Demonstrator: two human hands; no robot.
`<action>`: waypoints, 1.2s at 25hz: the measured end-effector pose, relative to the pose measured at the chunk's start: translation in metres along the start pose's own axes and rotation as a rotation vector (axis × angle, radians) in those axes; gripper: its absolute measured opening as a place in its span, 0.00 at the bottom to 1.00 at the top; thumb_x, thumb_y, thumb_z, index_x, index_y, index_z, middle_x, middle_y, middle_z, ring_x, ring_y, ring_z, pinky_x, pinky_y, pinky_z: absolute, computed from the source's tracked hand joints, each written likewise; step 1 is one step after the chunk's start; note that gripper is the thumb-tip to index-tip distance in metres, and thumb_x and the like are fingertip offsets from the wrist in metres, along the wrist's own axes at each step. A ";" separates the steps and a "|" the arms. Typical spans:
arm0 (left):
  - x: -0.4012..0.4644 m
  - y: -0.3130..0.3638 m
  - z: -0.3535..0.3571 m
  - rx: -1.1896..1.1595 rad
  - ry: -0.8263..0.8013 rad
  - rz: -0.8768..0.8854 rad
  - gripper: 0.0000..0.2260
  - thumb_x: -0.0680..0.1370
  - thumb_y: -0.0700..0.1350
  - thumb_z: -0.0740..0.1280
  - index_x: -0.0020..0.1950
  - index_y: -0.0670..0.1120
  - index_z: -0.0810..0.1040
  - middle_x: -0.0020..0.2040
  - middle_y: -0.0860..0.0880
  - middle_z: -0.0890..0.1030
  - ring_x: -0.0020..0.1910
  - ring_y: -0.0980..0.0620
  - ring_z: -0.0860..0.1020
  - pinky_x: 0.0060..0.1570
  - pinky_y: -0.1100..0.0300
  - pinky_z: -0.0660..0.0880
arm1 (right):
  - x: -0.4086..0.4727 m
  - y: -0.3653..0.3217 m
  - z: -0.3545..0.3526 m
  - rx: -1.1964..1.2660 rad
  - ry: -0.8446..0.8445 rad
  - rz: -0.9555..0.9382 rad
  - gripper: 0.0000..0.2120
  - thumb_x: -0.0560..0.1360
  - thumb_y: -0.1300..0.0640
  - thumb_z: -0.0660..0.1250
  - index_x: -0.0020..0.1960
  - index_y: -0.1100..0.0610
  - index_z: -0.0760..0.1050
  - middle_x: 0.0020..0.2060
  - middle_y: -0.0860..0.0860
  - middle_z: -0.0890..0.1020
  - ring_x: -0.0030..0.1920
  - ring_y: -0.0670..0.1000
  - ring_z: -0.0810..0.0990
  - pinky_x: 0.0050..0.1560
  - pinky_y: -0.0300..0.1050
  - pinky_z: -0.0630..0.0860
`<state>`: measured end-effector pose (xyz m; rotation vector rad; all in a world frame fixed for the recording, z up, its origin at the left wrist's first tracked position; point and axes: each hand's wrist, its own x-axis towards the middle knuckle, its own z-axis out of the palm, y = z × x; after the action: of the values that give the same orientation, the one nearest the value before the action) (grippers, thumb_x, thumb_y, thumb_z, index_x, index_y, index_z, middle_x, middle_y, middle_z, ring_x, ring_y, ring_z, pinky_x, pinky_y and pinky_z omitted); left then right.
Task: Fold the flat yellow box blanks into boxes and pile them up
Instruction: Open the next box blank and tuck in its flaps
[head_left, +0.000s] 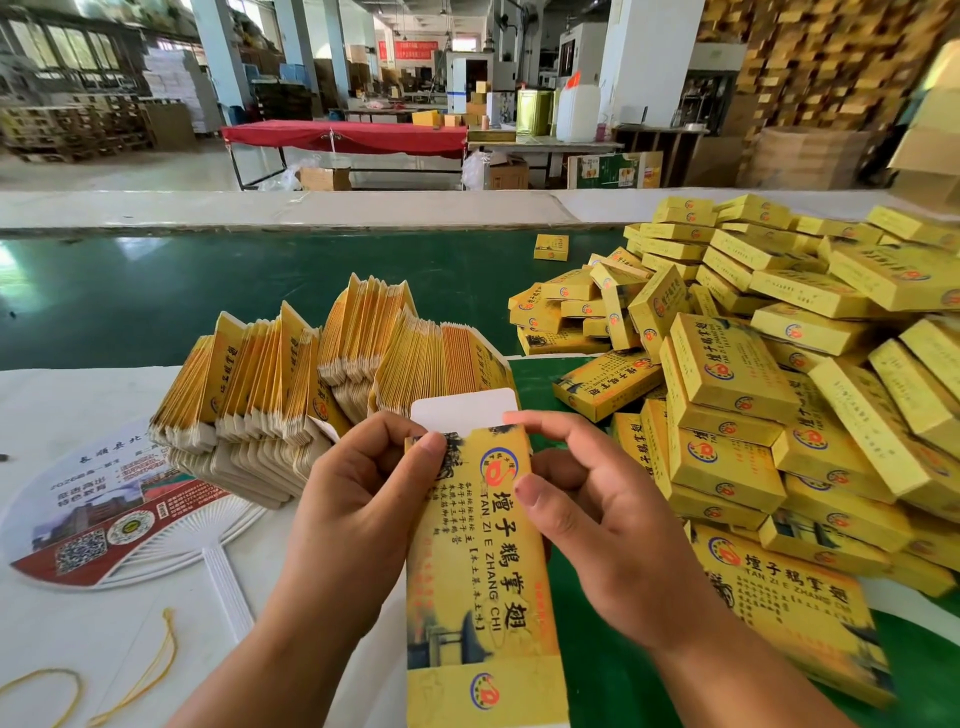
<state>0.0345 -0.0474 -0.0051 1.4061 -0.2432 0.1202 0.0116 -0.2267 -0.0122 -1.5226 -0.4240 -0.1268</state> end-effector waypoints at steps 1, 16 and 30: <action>0.000 0.000 0.000 -0.003 -0.001 0.000 0.10 0.74 0.48 0.72 0.36 0.46 0.77 0.34 0.38 0.75 0.34 0.43 0.74 0.31 0.56 0.71 | 0.000 0.000 0.000 0.002 -0.001 0.001 0.19 0.73 0.46 0.67 0.64 0.44 0.73 0.49 0.59 0.85 0.50 0.61 0.83 0.51 0.65 0.79; -0.002 0.000 0.001 -0.020 -0.215 0.172 0.10 0.73 0.42 0.73 0.53 0.49 0.80 0.49 0.43 0.86 0.46 0.47 0.85 0.42 0.59 0.82 | 0.004 0.000 -0.009 -0.033 0.049 -0.086 0.14 0.75 0.50 0.68 0.60 0.47 0.77 0.43 0.57 0.86 0.44 0.57 0.85 0.42 0.57 0.83; 0.001 -0.001 -0.002 0.108 -0.142 0.145 0.13 0.72 0.54 0.70 0.42 0.43 0.80 0.35 0.40 0.80 0.34 0.47 0.77 0.35 0.55 0.75 | 0.006 0.005 -0.009 -0.109 0.075 -0.056 0.09 0.71 0.48 0.71 0.49 0.50 0.80 0.38 0.56 0.85 0.40 0.55 0.85 0.41 0.52 0.83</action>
<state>0.0358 -0.0455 -0.0058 1.5061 -0.4627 0.1545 0.0204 -0.2346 -0.0149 -1.6083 -0.4055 -0.2535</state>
